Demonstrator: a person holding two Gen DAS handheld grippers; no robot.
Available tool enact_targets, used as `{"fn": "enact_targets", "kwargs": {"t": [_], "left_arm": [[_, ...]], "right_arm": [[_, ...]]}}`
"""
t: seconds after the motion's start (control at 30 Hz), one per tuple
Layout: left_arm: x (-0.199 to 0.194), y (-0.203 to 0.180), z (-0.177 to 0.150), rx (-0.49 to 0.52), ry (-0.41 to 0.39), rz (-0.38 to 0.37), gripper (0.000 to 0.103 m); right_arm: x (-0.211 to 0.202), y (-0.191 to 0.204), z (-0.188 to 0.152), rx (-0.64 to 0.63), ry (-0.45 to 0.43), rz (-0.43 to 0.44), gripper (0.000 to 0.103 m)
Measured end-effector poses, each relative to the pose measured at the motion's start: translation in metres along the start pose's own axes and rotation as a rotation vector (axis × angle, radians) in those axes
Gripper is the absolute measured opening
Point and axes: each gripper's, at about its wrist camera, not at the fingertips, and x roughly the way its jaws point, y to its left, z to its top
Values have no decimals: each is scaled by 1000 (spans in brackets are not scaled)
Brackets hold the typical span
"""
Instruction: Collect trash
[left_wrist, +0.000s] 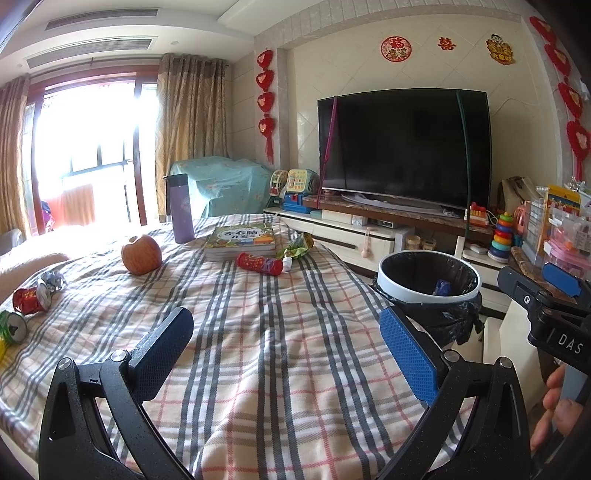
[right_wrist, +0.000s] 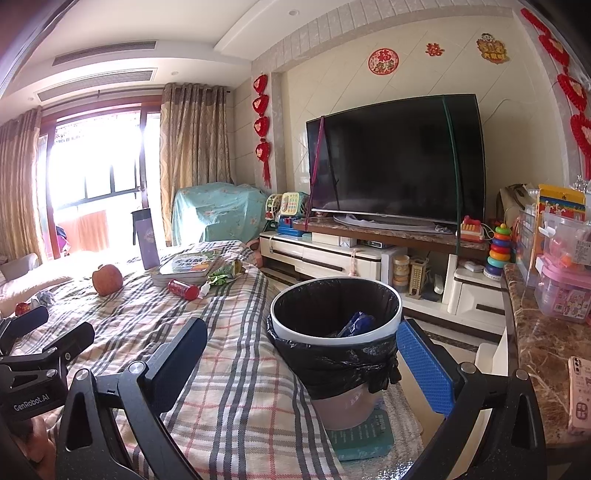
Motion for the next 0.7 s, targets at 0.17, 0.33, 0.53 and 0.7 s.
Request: {"fn": "enact_targets", "kwargs": {"t": [0.17,0.33,0.53,0.7], "left_arm": [[1,0,0,-1,3,-2,103],[2,-2,-2,1,7,-7,103],[3,-3,-3,1,8,-12,103],[9,0,-3,-7,20,-29,103]], "right_arm": [[0,1,-1,2,3,3,103],[1,0,-1,5,8,5,103],[5,-1,-2,13,24,9,103],[9,0,-2,16,38,16,103]]}}
